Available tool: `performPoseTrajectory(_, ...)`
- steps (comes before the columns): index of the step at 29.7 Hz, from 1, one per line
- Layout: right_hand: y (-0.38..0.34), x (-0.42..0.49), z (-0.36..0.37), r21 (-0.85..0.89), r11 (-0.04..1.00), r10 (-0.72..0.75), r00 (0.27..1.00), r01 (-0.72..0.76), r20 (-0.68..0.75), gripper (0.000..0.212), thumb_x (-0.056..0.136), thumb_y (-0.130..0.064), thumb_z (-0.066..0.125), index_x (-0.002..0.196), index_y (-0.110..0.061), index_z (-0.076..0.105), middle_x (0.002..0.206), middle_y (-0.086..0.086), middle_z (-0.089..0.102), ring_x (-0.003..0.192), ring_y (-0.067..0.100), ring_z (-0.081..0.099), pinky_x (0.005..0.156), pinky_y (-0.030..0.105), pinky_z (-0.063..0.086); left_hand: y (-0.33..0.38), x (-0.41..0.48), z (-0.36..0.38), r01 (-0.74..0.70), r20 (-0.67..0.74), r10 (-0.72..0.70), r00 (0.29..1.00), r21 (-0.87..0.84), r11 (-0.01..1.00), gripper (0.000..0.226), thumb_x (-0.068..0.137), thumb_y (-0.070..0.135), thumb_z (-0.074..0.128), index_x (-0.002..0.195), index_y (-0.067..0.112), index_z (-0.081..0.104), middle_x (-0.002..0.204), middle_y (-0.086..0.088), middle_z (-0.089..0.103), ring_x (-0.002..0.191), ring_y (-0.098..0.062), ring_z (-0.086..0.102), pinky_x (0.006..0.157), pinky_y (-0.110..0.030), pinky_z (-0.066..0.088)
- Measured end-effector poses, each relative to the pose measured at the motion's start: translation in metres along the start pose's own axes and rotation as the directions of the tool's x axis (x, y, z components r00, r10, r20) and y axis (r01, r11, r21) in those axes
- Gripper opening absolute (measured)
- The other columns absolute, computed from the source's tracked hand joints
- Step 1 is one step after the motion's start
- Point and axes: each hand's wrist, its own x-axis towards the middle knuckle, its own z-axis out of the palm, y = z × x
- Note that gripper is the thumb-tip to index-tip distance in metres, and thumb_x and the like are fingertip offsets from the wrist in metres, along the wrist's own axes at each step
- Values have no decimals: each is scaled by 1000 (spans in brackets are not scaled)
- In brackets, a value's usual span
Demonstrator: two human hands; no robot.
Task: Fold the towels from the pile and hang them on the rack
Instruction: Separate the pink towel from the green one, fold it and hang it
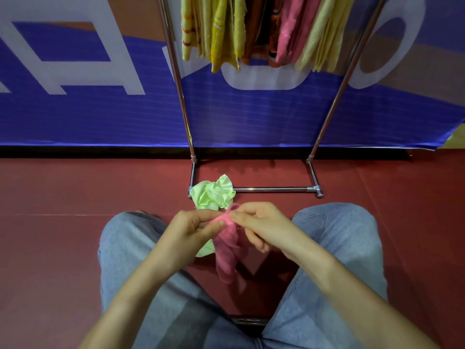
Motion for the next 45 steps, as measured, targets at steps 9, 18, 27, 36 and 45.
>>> performPoseTrajectory(9, 12, 4, -50, -584, 812, 88, 988, 1, 124, 33, 81, -37, 62, 57, -21, 45, 29, -5, 46, 28, 6, 40, 40, 20, 36, 20, 18, -31, -120, 147, 78, 986, 308, 944, 23, 80, 29, 50, 93, 20, 67, 90, -12, 71, 77, -14, 63, 80, -34, 49)
performPoseTrajectory(18, -8, -7, -99, -897, 441, -214, 974, 32, -70, 26, 79, -50, 56, 85, -27, 64, 98, -16, 55, 86, 7, 55, 75, 29, 42, 13, 33, -37, -244, 221, 111, 969, 771, 588, 43, 87, 33, 28, 110, 11, 57, 100, -11, 66, 93, -31, 59, 77, -33, 39)
performPoseTrajectory(27, -44, 0, -120, -778, 579, -691, 654, 245, -308, 31, 76, -38, 62, 76, -8, 70, 79, 1, 66, 77, 18, 63, 71, 33, 49, 60, 67, -59, -211, 40, 330, 943, 840, 500, 27, 93, 27, 37, 94, 4, 53, 83, -14, 61, 77, -34, 57, 68, -39, 43)
performPoseTrajectory(36, -98, -11, -132, -865, 433, -842, 456, 253, -288, 33, 78, -40, 57, 77, -9, 68, 78, 6, 67, 71, 19, 59, 65, 41, 49, 104, 74, -66, -181, -77, 526, 847, 889, 421, 25, 94, 19, 37, 105, 3, 53, 87, -18, 60, 78, -34, 56, 64, -40, 40)
performPoseTrajectory(45, -99, -10, -137, -795, 563, -760, 518, 226, -391, 39, 72, -48, 57, 82, -14, 72, 78, 8, 72, 76, 23, 66, 71, 45, 52, 115, 73, -64, -156, -51, 545, 837, 933, 326, 27, 95, 22, 36, 105, 5, 54, 91, -22, 63, 79, -38, 55, 61, -36, 32)
